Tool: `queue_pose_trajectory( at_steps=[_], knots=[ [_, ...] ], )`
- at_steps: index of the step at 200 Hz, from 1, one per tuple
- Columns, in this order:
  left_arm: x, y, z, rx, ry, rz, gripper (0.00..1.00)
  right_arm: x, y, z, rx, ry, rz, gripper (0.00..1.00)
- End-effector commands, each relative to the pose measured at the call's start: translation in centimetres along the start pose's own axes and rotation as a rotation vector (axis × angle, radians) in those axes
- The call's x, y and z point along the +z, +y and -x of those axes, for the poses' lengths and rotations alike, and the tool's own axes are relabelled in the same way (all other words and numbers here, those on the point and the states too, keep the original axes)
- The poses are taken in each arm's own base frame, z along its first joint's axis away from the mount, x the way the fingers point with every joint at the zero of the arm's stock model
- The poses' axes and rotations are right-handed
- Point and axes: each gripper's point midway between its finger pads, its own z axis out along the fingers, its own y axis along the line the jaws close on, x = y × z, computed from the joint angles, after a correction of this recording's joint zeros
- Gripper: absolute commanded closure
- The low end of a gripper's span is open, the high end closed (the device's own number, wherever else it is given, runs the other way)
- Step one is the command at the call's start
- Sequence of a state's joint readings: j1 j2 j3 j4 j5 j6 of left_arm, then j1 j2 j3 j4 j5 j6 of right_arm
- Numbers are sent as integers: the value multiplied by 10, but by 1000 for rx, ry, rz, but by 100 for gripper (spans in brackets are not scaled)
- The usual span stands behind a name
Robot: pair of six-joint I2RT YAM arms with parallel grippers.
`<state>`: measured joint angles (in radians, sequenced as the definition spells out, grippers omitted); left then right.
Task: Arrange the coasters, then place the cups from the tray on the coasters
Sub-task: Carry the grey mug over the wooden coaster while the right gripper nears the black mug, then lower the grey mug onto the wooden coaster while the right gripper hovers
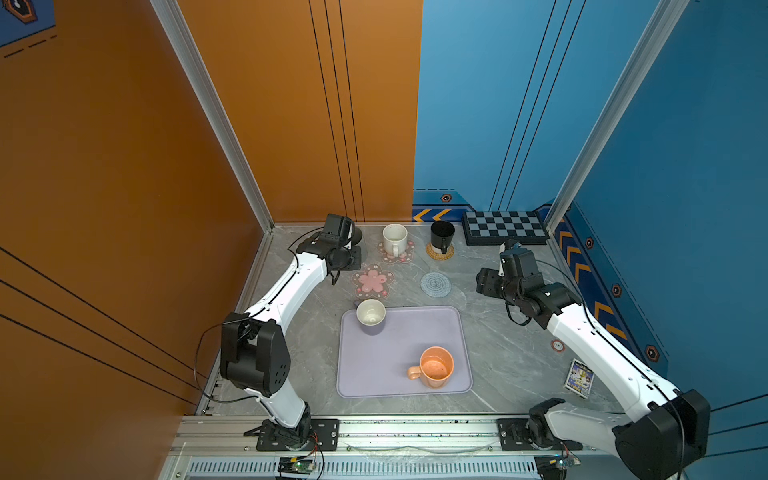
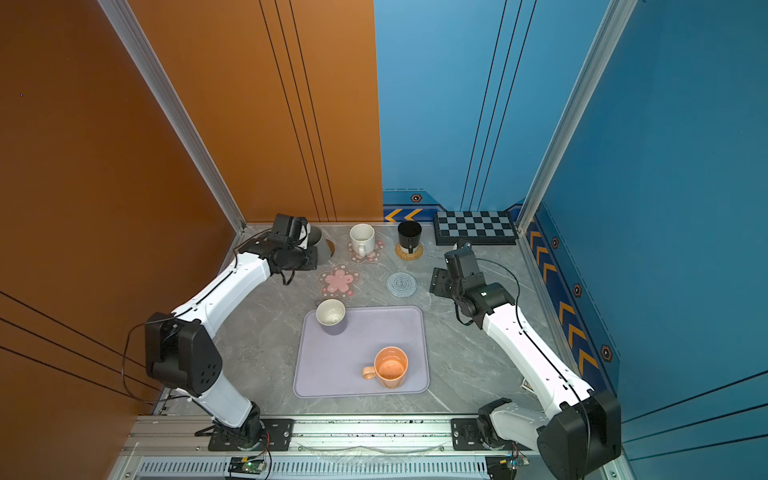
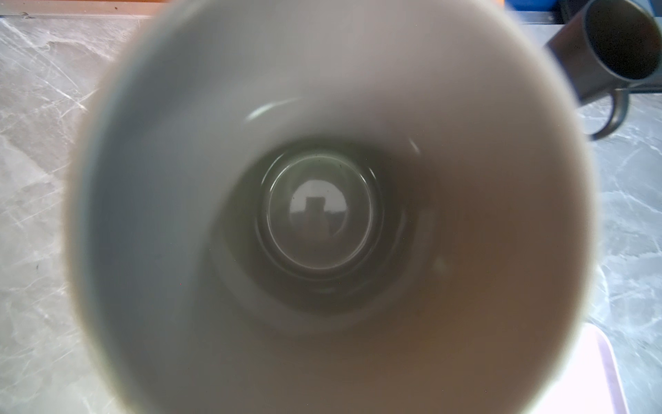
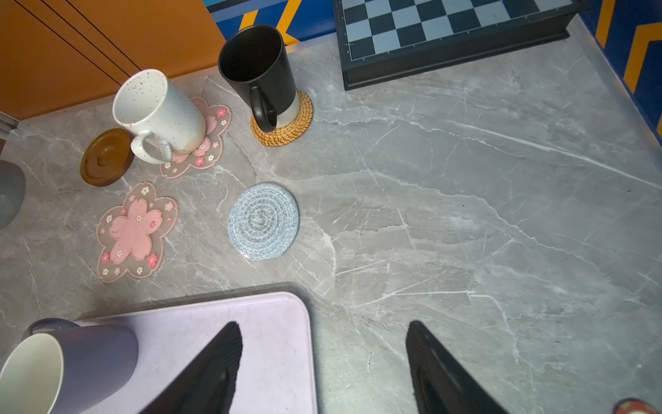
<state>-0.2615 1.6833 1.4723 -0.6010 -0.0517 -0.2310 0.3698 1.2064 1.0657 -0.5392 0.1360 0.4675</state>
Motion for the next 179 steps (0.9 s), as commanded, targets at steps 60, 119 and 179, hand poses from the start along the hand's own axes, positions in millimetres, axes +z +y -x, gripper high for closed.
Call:
queue_pose_trajectory(
  at_steps=[60, 119, 179],
  knots=[
    [22, 5, 77, -8, -154, 30, 100, 3, -16, 18, -31, 11, -98, 25],
    [46, 18, 86, -25, -139, 66, 100, 20, -3, 26, -13, 43, -79, 25],
    [67, 26, 93, -41, -107, 97, 100, 39, 0, 30, -18, 69, -98, 25]
  ],
)
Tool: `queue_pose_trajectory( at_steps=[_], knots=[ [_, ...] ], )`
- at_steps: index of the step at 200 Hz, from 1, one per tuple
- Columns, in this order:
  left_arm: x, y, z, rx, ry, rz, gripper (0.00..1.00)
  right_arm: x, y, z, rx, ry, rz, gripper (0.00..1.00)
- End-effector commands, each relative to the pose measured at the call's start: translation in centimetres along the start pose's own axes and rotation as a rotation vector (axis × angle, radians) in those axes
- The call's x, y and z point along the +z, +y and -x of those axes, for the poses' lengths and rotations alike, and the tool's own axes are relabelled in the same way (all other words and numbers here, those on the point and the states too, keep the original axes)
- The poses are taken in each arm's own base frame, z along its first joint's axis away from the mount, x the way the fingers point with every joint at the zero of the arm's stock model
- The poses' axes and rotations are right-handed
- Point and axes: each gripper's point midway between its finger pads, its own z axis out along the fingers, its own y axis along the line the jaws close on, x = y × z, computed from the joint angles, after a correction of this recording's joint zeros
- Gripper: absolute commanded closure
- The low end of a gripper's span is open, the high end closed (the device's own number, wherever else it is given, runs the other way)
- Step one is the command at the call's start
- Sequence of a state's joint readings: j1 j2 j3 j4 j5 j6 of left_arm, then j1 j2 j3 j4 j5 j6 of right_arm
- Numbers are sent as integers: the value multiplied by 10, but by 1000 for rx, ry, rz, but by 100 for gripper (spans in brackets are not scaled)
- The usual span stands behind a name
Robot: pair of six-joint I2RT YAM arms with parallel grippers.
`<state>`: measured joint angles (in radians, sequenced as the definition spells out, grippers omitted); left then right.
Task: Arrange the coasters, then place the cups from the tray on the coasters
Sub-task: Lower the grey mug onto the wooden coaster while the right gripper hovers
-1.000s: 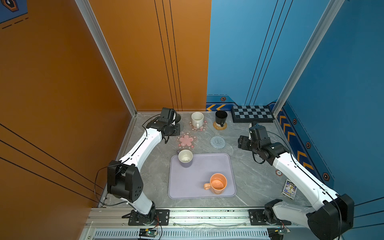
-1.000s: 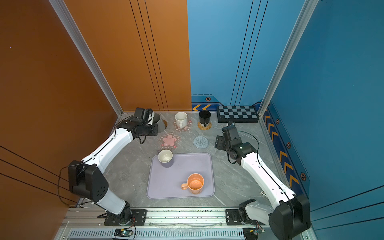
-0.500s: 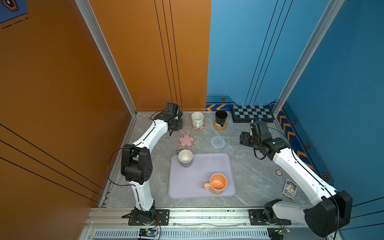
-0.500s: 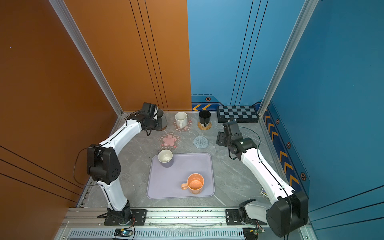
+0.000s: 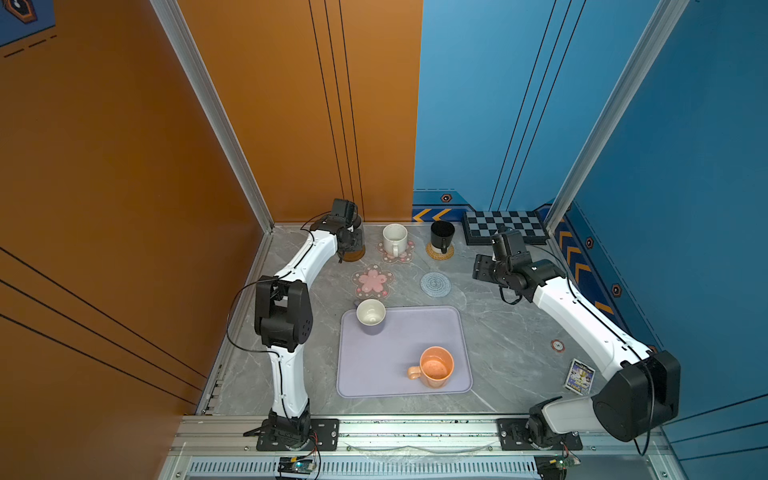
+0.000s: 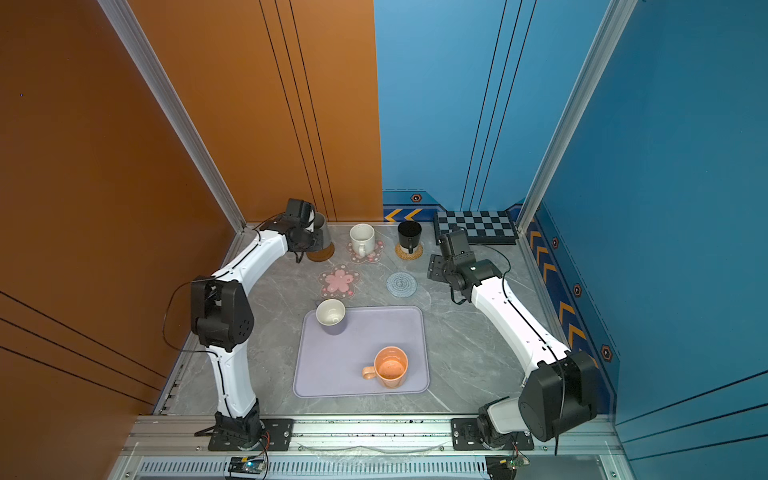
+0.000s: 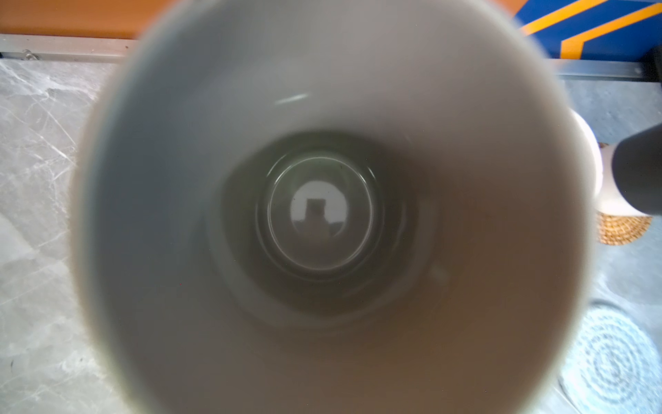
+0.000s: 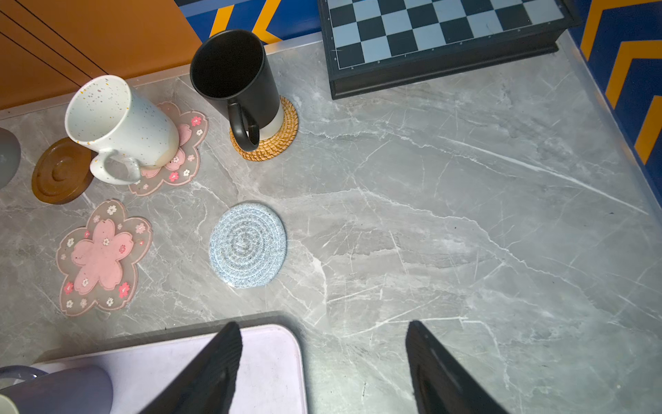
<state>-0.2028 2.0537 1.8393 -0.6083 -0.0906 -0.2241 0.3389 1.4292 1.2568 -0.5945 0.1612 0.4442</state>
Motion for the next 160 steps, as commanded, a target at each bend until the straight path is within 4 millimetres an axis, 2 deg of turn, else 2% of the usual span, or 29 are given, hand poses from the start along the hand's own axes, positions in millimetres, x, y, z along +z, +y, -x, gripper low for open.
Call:
queue_pose_trajectory(
  at_steps=[1, 80, 160],
  knots=[
    [-13, 4, 35, -7, -102, 19, 100, 2, -1, 6, 1, 8, -16, 25],
    [9, 5, 39, -24, -95, 41, 100, 36, 16, 8, -11, 72, -4, 26],
    [27, 13, 33, -63, -64, 44, 100, 48, 24, 12, -15, 87, 5, 27]
  ],
)
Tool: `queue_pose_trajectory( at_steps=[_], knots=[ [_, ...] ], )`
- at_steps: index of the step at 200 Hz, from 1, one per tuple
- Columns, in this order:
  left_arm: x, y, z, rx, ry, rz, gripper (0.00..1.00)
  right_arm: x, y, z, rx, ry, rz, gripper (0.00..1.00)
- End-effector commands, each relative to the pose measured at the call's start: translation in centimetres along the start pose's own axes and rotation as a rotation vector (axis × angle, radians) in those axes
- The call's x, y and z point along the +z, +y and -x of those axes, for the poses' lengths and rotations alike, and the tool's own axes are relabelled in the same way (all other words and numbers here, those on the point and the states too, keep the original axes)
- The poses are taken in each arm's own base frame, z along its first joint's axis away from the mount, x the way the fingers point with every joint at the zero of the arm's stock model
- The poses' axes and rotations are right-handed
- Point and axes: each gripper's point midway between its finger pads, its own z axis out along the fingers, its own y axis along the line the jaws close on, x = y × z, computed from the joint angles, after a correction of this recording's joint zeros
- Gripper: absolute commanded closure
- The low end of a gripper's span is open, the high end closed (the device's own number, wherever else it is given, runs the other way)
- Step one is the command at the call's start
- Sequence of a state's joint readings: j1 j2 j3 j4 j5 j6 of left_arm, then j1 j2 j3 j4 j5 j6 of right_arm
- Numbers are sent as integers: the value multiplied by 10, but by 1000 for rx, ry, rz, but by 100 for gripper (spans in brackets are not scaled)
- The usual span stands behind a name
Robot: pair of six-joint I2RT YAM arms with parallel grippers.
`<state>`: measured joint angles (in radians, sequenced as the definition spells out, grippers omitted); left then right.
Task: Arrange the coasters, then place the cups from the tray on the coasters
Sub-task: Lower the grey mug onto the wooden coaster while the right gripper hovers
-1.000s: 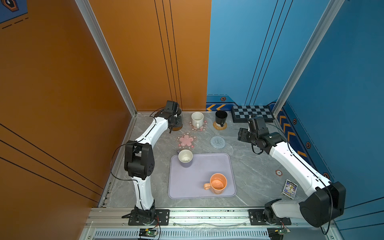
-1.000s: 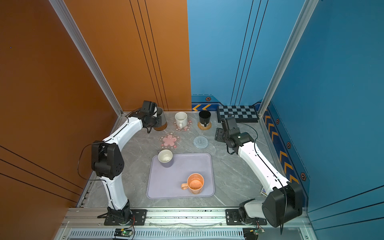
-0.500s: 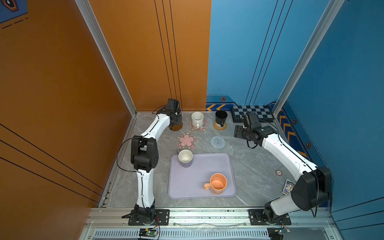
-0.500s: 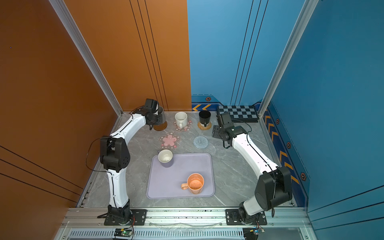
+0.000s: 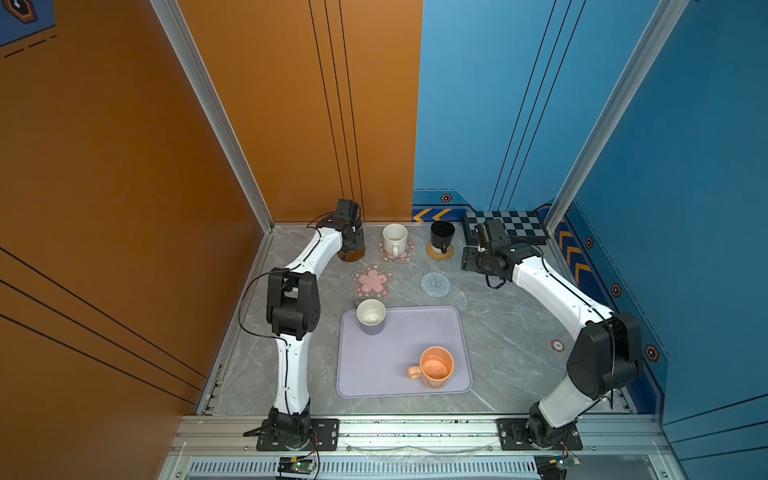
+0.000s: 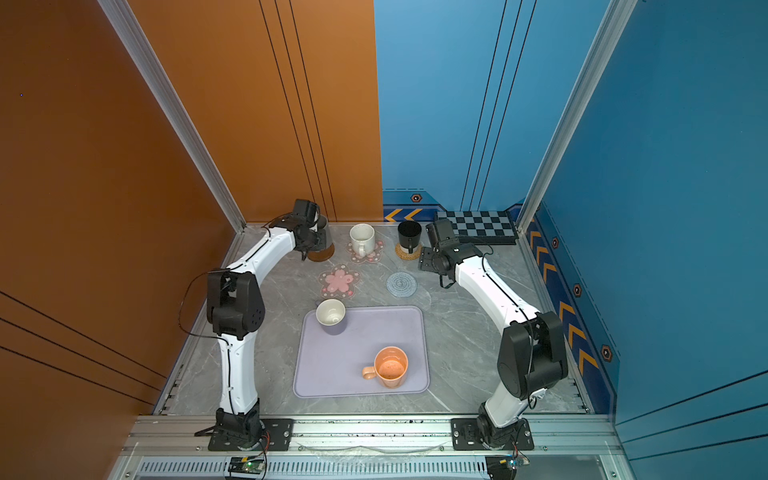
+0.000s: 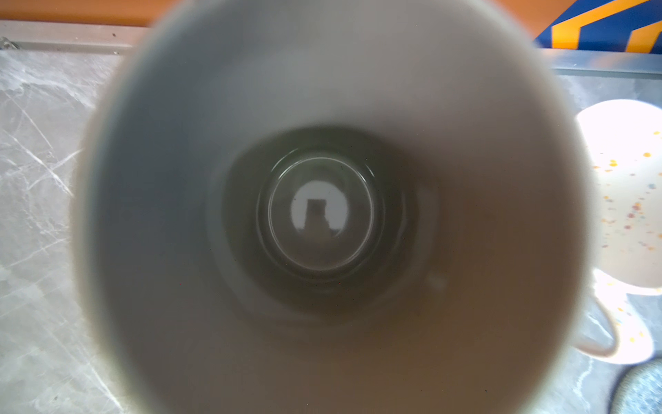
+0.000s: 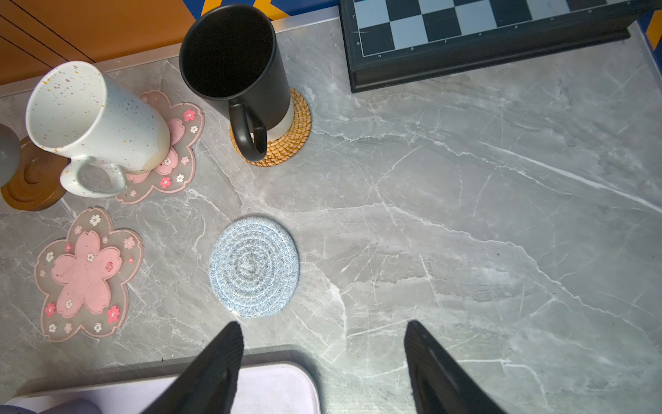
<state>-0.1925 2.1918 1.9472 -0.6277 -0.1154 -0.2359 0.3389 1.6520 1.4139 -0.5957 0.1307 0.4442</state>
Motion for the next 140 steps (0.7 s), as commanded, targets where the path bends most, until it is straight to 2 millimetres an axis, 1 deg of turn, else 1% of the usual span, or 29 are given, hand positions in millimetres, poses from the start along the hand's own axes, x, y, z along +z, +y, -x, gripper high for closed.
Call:
queue_pose_trajectory(
  at_steps=[1, 72, 111, 140],
  knots=[
    [-14, 6, 35, -51, -104, 2, 100, 0, 3, 2, -3, 16, 6, 26],
    [-7, 9, 35, -39, -96, 29, 100, 6, 5, -2, -12, 31, 5, 26],
    [0, 8, 30, -30, -76, 33, 100, 10, 5, -4, -14, 40, 2, 26],
    [1, 9, 28, -32, -72, 40, 100, 10, 5, -4, -20, 39, 2, 27]
  ],
)
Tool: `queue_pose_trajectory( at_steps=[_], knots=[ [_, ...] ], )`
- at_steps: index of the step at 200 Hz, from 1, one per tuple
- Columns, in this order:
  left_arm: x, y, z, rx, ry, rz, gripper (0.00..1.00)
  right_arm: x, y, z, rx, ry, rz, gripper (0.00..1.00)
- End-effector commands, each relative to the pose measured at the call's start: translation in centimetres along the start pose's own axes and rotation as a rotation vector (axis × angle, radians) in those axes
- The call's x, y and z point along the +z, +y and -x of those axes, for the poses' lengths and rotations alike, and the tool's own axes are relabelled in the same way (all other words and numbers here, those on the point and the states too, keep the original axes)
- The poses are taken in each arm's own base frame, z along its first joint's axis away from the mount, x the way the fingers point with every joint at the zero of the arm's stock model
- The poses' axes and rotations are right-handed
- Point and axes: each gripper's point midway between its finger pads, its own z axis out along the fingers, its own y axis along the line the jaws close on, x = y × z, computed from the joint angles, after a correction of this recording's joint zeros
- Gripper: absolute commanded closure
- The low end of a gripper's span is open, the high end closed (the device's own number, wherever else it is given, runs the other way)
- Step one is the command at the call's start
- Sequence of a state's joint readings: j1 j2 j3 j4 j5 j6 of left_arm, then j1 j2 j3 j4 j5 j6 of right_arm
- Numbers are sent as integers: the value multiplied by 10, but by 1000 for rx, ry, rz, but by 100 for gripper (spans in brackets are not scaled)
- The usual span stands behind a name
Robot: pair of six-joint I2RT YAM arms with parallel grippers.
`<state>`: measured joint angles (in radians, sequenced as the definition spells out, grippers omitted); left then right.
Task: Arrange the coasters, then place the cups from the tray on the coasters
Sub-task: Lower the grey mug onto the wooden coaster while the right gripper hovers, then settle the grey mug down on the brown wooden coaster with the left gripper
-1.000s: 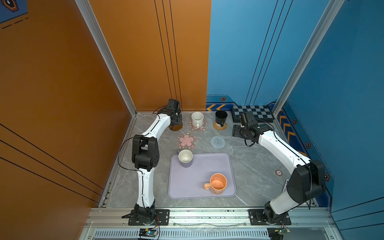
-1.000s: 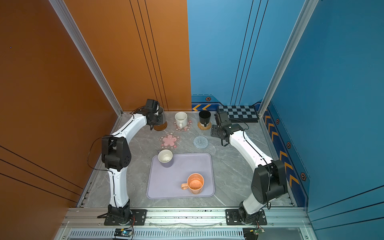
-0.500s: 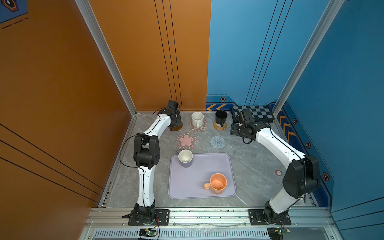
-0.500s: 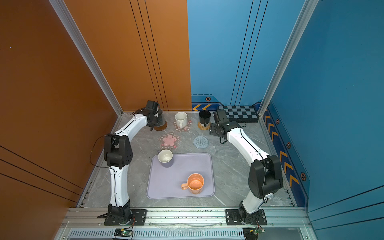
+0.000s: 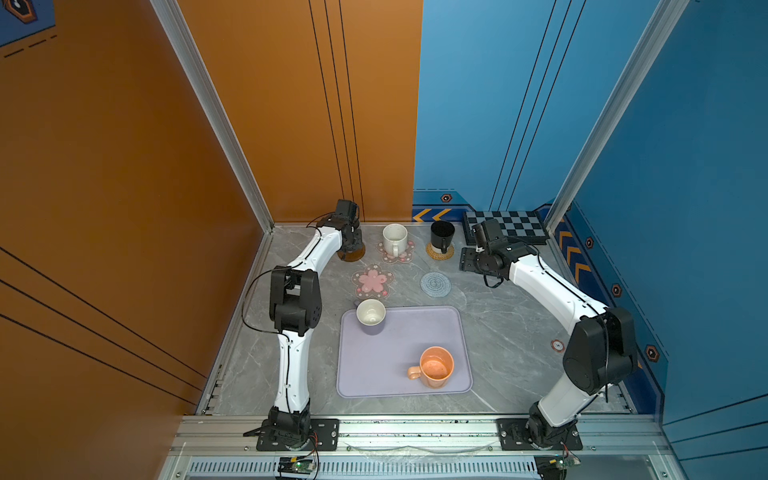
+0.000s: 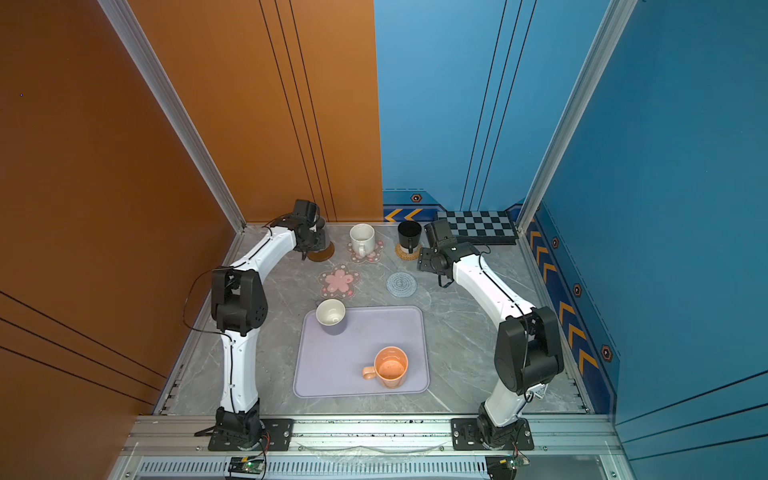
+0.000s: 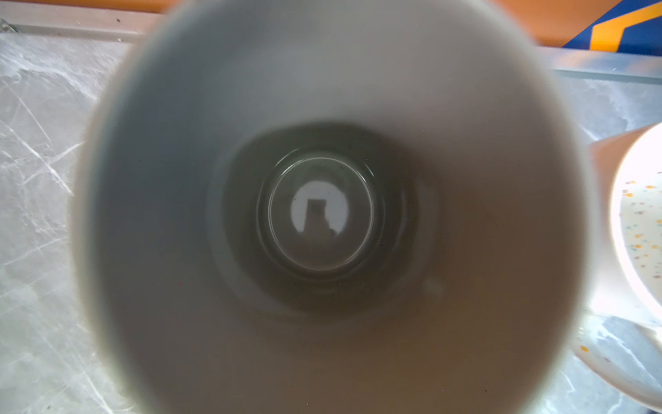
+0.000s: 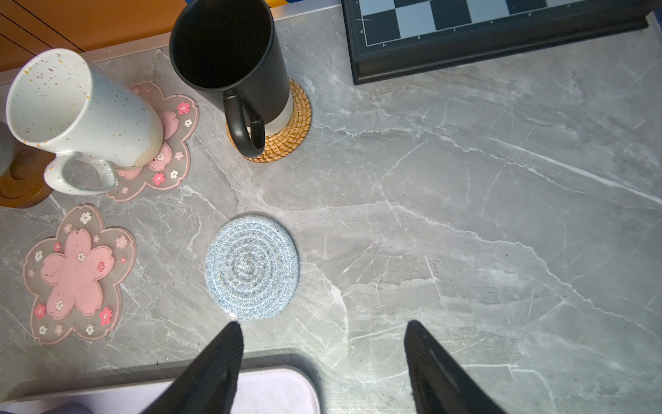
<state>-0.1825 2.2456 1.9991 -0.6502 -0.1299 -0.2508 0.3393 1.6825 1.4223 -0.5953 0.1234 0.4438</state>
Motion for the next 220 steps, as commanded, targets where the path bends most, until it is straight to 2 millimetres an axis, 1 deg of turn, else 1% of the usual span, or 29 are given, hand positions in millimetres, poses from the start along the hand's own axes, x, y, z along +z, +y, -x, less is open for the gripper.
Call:
queue_pose_trajectory(
  at_steps=[1, 115, 170, 220],
  knots=[
    [-14, 2, 29, -13, -92, 14, 100, 1, 3, 0, -16, 18, 3, 26],
    [-7, 6, 21, -10, -67, 33, 100, 6, 2, -5, -20, 34, -2, 26],
    [-3, 5, 20, -20, -63, 27, 100, 0, 1, -2, -26, 20, -2, 26],
    [1, 7, 18, -20, -54, 35, 100, 1, 1, -4, -24, 28, 1, 26]
  ],
)
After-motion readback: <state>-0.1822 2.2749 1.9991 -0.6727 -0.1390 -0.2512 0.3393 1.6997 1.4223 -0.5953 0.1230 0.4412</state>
